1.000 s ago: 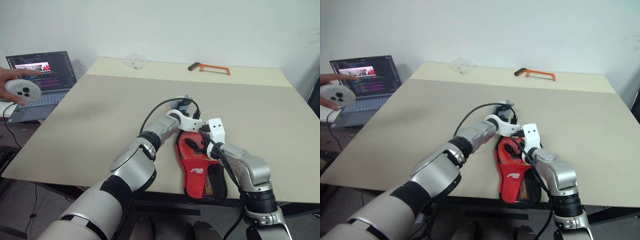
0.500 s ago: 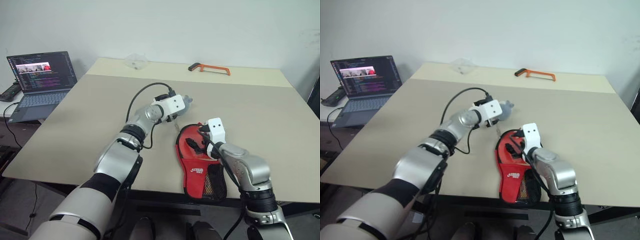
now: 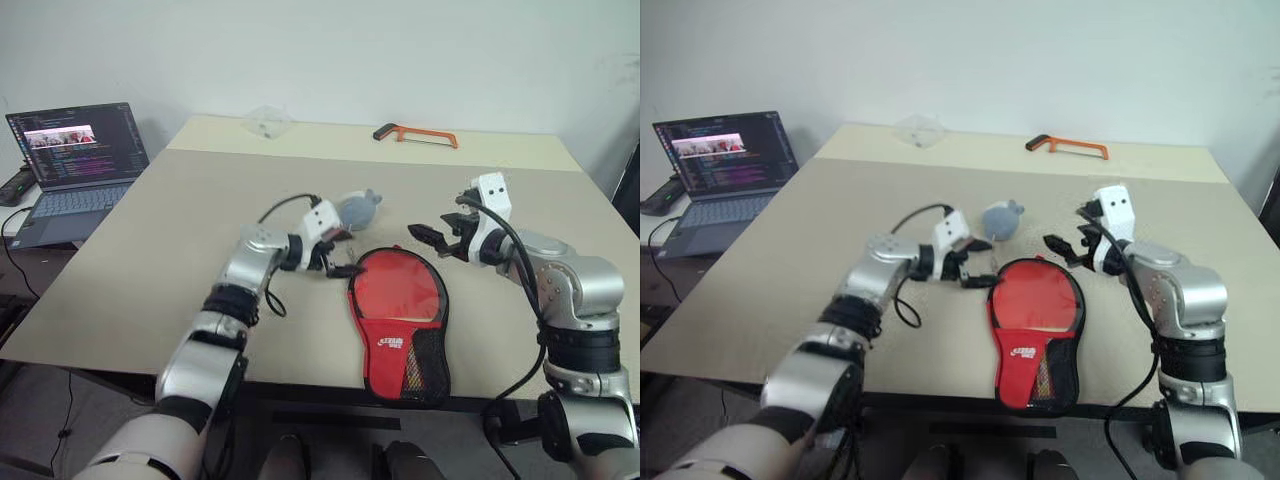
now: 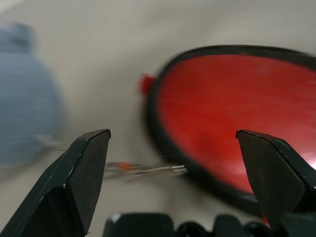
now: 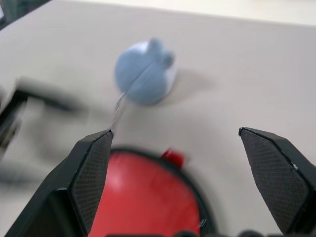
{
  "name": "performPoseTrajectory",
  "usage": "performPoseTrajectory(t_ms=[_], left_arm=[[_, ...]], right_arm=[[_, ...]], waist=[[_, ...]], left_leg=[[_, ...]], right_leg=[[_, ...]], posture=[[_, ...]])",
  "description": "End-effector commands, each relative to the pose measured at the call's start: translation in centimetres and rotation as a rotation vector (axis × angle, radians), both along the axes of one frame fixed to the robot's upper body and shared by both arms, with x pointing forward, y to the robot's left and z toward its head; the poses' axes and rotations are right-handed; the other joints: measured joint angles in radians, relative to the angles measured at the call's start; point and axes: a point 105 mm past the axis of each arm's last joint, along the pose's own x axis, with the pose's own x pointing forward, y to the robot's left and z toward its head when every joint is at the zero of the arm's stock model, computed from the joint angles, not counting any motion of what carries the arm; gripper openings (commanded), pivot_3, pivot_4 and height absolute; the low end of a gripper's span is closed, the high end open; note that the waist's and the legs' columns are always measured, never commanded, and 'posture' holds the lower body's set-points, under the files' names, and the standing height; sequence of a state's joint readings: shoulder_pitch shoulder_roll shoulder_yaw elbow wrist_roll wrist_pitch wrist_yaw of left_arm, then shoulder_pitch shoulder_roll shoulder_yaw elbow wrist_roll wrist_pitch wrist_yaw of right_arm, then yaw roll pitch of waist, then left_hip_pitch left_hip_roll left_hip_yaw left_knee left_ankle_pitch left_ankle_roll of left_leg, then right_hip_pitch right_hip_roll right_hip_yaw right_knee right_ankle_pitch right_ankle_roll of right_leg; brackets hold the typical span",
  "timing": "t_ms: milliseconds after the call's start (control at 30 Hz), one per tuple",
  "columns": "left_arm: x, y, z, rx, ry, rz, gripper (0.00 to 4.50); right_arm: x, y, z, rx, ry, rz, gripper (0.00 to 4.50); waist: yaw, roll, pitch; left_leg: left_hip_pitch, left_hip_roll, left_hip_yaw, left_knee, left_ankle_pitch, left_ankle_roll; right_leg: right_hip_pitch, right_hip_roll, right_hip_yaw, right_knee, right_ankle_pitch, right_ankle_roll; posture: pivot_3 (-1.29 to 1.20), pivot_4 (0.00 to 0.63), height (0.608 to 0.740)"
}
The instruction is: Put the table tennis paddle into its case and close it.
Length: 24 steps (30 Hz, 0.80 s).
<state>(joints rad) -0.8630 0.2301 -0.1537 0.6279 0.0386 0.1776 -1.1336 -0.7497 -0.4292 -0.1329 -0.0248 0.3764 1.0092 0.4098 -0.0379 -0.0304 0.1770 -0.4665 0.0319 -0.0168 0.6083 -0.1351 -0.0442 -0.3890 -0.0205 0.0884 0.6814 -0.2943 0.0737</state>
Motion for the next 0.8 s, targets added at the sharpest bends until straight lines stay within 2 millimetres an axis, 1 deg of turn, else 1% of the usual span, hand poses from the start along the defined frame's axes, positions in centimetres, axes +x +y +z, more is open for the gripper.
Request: performPoseTrajectory(t_ms=[33,133,233,400,533,633,800], left_arm=[[-1.5,-2.8,1.0,-0.053,-0.022,-0.022,4.44],[-2.7,-4.1,-0.2,-0.058,0.011,-0.009,4.44],[-3.2,-5.0,-1.1,-0.051,0.044,0.027,4.44],[-2.5,-5.3,-2.3,-0.032,0.075,0.130,4.44],[-2.4,-5.2,-2.9,-0.006,0.088,0.186,4.44],[-2.4,-5.0,-2.8,-0.010,0.094,0.201,4.44],[-2.7,-4.6,-2.9,0.008,0.092,0.205,4.44]], right_arm=[[1.8,0.4,1.9,0.003,-0.092,-0.010,4.50],[3.4,0.8,2.1,0.007,-0.110,-0.015,4.50],[4.9,1.7,2.1,0.013,-0.120,-0.008,4.50],[6.6,3.8,1.1,0.016,-0.108,0.049,4.50],[7.9,6.1,0.1,0.037,-0.089,0.056,4.50],[8.3,7.7,-0.2,0.059,-0.087,0.052,4.50],[8.4,10.0,-1.4,0.040,-0.071,0.038,4.50]], waist=[[0.000,0.000,0.000],[-0.002,0.000,0.000],[-0.004,0.000,0.000],[-0.014,0.001,0.000],[-0.019,0.001,0.000],[-0.021,0.001,0.000],[-0.022,0.001,0.000]], left_leg=[[0.000,0.000,0.000,0.000,0.000,0.000],[0.001,0.000,0.000,0.000,0.000,0.000],[0.001,0.000,0.000,0.000,0.000,0.001],[0.003,0.000,0.000,0.000,0.000,0.001],[0.005,0.000,0.001,0.000,0.000,0.001],[0.007,0.000,0.001,-0.001,0.000,0.001],[0.008,0.000,0.001,-0.001,0.000,0.000]], right_leg=[[0.000,0.000,0.000,0.000,0.000,0.000],[0.000,0.000,0.001,0.001,0.000,0.000],[0.000,0.000,0.001,0.001,0.000,0.000],[0.002,0.001,0.001,0.001,0.000,0.000],[0.003,0.001,0.002,0.001,0.000,0.000],[0.004,0.001,0.002,0.001,0.000,0.000],[0.005,0.001,0.002,0.001,0.000,0.000]], posture=[[0.00,0.150,0.740],[0.00,0.150,0.740],[0.00,0.150,0.740],[0.00,0.150,0.740],[0.00,0.150,0.740],[0.00,0.150,0.740],[0.00,0.150,0.740]])
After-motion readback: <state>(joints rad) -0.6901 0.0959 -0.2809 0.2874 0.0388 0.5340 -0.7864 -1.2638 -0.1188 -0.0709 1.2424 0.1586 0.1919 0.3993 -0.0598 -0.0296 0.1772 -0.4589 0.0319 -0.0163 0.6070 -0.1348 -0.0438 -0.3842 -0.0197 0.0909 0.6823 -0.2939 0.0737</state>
